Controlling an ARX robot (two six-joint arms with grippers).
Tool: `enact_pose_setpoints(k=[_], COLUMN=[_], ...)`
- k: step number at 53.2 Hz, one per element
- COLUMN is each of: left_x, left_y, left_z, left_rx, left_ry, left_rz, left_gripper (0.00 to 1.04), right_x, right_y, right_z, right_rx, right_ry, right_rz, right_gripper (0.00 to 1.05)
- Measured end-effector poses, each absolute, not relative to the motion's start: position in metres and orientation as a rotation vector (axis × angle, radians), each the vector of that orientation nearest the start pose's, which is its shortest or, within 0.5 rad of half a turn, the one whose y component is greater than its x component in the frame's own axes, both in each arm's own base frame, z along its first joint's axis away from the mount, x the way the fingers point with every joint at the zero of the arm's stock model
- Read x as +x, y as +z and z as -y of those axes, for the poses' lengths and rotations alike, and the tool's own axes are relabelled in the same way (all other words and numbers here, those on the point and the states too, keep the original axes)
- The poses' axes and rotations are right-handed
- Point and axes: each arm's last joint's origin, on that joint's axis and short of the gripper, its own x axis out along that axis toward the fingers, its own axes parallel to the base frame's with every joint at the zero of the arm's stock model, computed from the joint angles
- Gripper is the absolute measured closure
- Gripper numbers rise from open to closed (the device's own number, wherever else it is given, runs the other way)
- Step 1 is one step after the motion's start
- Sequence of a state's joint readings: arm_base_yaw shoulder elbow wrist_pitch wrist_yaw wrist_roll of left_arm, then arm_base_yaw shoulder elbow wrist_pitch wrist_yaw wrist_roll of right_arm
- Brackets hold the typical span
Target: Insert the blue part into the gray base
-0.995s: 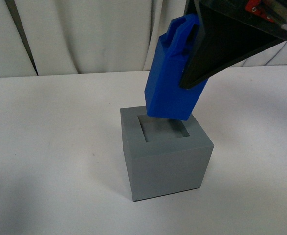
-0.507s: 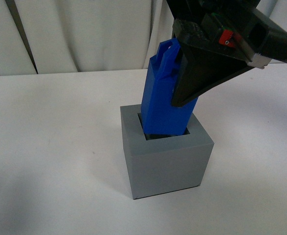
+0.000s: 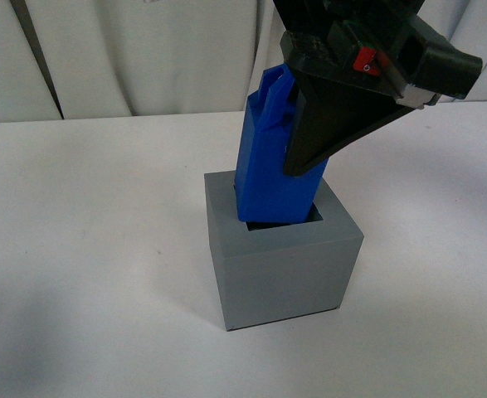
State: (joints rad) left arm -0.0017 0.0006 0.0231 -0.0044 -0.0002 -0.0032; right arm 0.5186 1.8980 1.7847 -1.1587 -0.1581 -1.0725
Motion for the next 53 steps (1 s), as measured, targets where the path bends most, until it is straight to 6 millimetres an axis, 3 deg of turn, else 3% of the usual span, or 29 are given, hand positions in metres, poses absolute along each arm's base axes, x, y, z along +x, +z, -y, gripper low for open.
enact_pose_setpoints(k=[49, 53], left_x=[0.096, 0.096], left_y=[0.171, 0.171], left_z=[0.0, 0.0], left_rx=[-0.003, -0.003], left_ry=[-0.002, -0.002], left_rz=[0.018, 0.018], left_gripper=[0.06, 0.06], right_x=[0.334, 0.333], right_y=[0.287, 0.286], right_z=[-0.184, -0.184], right_rx=[-1.121, -1.123], right_ry=[1.232, 1.234], right_rz=[-0.879, -0.882], right_gripper=[0.57, 0.44])
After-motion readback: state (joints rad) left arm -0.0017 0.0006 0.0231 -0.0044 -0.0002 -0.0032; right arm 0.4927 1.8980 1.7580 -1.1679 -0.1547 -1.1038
